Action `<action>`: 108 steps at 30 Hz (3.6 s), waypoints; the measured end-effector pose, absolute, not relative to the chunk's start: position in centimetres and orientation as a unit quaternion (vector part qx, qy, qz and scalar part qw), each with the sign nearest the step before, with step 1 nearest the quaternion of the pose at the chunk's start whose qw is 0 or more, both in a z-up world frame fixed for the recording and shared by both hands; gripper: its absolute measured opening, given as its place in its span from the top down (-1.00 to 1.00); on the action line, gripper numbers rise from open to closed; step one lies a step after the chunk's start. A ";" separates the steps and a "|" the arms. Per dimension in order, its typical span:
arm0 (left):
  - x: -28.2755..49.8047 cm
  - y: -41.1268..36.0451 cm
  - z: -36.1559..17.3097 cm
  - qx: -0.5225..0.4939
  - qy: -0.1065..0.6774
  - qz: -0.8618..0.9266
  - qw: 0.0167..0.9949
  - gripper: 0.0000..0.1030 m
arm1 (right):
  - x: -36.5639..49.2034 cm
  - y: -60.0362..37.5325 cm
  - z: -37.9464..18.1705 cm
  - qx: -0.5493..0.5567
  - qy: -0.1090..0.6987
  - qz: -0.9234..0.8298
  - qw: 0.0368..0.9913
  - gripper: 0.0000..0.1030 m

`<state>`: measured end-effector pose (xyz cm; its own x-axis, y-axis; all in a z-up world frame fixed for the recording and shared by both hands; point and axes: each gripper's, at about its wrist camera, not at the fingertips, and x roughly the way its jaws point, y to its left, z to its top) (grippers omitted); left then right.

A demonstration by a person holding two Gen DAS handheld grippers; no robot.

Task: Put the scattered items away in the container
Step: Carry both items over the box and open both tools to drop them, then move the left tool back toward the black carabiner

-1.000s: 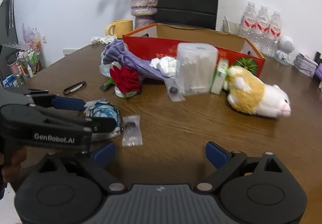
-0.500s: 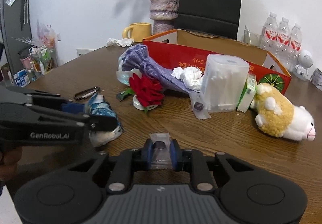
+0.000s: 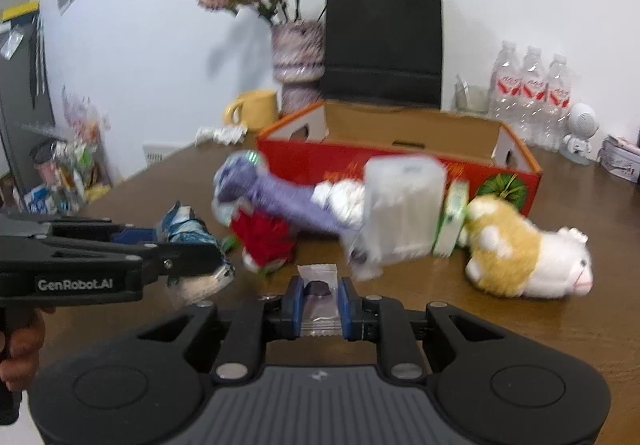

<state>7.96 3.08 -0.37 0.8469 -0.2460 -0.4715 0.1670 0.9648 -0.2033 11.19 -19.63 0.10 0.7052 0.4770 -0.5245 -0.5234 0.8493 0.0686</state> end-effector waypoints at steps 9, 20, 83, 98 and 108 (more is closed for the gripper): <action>13.6 1.9 4.6 -0.104 0.198 -0.109 0.969 0.33 | 16.0 -21.4 4.4 -0.015 0.222 0.252 0.942 0.67; 26.1 1.2 4.9 -0.148 0.206 -0.058 0.965 0.32 | 28.2 -20.6 5.4 0.001 0.223 0.219 0.950 0.67; 20.6 3.9 6.3 -0.118 0.229 -0.003 0.966 -1.00 | 24.7 -25.3 5.4 -0.043 0.265 0.153 0.951 -1.00; 11.0 9.7 2.9 -0.106 0.270 0.042 0.956 -1.00 | 16.3 -25.3 0.6 -0.032 0.289 0.188 0.938 -1.00; 9.7 10.5 -1.6 -0.067 0.318 0.049 0.944 -0.95 | 16.3 -19.8 -2.6 -0.060 0.306 0.216 0.925 -0.86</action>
<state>9.67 10.52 -1.64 0.7925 0.0508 -0.6078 -0.1356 0.9863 -0.0943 16.29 -19.82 -2.60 0.7193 0.3633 -0.5922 -0.4368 0.8993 0.0212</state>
